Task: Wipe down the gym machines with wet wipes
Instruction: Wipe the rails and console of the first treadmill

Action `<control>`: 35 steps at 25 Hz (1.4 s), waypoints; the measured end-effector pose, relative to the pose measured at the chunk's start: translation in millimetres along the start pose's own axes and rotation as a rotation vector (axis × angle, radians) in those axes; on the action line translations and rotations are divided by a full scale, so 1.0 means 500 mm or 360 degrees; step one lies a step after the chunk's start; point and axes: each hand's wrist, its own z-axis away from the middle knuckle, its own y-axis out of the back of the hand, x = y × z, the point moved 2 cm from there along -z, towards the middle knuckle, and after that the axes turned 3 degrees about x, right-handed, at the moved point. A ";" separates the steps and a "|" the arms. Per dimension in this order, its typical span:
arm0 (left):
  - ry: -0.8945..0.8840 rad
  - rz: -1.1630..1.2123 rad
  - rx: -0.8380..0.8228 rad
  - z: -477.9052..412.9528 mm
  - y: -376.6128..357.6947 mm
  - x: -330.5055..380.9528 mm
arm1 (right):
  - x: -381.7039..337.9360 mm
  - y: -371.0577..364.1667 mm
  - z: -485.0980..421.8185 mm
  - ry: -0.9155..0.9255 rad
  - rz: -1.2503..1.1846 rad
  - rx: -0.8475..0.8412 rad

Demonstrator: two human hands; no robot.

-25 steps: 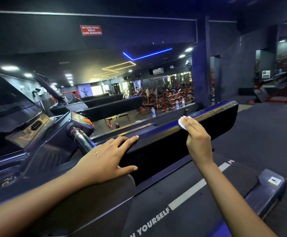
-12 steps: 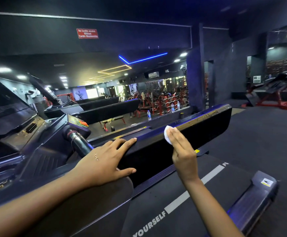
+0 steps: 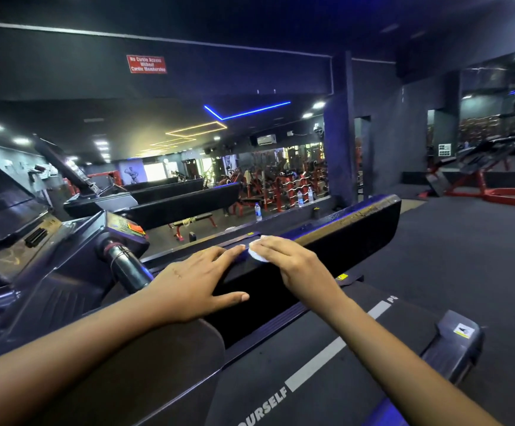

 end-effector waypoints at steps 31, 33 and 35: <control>-0.0030 0.0086 -0.0086 -0.068 -0.017 0.049 | 0.302 0.099 0.073 -0.0609 0.0174 0.0178; -0.0038 0.0064 -0.0077 -0.071 -0.019 0.050 | 0.242 0.086 0.027 -0.0391 0.0053 0.0052; -0.0028 0.0068 -0.0085 -0.069 -0.014 0.053 | 0.180 0.064 0.001 -0.0046 -0.0062 -0.0219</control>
